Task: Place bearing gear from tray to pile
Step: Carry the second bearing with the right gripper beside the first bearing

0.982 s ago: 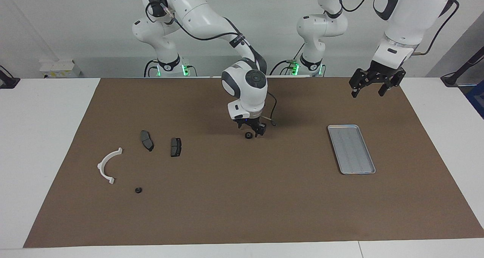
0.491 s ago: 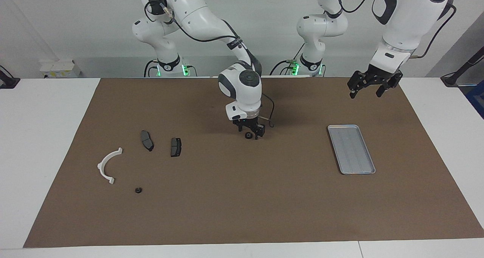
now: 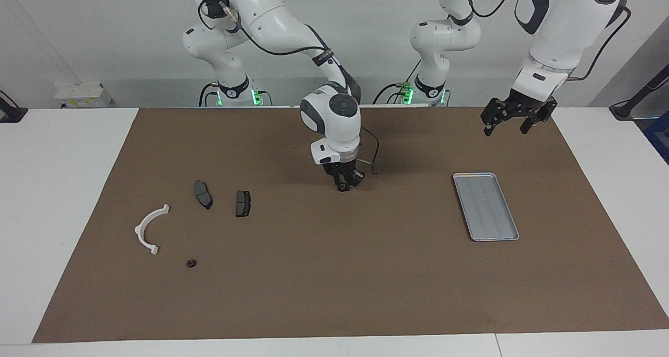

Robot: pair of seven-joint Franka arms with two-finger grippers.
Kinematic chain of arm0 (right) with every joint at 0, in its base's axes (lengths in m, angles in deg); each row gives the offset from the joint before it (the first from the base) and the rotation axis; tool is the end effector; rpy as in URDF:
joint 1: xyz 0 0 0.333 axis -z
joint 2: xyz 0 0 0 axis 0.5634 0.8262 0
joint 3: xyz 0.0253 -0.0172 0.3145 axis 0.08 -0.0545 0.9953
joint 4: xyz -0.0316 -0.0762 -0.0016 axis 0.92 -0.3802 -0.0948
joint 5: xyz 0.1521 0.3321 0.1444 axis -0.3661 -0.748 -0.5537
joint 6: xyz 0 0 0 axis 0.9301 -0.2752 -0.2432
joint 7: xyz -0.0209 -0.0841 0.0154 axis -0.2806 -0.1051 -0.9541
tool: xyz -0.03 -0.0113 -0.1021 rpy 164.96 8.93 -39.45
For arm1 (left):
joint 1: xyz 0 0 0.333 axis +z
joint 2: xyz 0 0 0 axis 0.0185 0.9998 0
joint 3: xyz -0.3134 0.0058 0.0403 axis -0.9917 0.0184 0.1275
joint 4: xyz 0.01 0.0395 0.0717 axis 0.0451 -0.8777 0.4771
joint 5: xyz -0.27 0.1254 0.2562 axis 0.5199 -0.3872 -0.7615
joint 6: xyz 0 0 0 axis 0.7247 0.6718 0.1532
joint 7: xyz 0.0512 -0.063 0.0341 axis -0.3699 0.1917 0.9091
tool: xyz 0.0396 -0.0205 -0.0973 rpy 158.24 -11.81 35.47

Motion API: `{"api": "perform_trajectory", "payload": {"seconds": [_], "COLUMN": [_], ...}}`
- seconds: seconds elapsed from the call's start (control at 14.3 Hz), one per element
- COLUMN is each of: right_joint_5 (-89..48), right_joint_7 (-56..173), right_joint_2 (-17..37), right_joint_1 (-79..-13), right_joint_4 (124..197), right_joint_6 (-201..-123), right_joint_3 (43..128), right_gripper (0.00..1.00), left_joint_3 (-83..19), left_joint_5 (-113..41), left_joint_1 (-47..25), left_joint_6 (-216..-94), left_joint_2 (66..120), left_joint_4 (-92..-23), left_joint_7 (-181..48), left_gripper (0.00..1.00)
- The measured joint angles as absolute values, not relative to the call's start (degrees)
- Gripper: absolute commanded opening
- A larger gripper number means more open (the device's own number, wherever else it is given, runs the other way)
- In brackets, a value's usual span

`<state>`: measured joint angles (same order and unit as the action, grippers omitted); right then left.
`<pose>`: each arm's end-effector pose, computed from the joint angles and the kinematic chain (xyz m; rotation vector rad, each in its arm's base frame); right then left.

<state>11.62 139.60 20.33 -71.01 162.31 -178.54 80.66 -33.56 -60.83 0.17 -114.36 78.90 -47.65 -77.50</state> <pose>0.5054 0.4086 0.2903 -2.9699 0.8795 -0.0400 0.5411 -0.0557 0.5949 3.1388 -0.0275 0.0619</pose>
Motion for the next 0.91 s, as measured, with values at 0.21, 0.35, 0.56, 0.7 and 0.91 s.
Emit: {"api": "perform_trajectory", "payload": {"seconds": [0.21, 0.35, 0.56, 0.7, 0.91], "right_joint_5": [11.6, 11.7, 11.7, 11.7, 11.7], "right_joint_7": [139.6, 138.4, 128.2, 115.2, 93.6], "right_joint_2": [20.3, 20.2, 17.7, 15.1, 13.7], "right_joint_1": [-70.7, -70.2, -66.1, -60.6, -50.8], "right_joint_4": [162.5, 162.1, 156.0, 149.7, 146.3], "right_joint_6": [-178.5, -177.5, -164.2, -153.4, -149.9], "right_joint_3": [80.7, 80.5, 80.3, 80.1, 79.8], "right_gripper": [0.0, 0.0, 0.0, 0.0, 0.0], "left_joint_3": [-33.6, -33.6, -33.6, -33.6, -33.6], "left_joint_5": [-60.8, -60.8, -60.8, -60.8, -60.8], "left_joint_1": [0.2, 0.2, 0.2, 0.2, 0.2], "left_joint_6": [-114.4, -114.3, -113.5, -113.4, -113.3], "left_joint_2": [78.8, 78.8, 78.7, 78.5, 78.5], "left_joint_4": [-47.7, -47.7, -47.7, -47.7, -47.7], "left_joint_7": [-77.5, -77.5, -77.5, -77.5, -77.5], "left_gripper": [1.0, 1.0, 1.0, 1.0, 1.0]}}
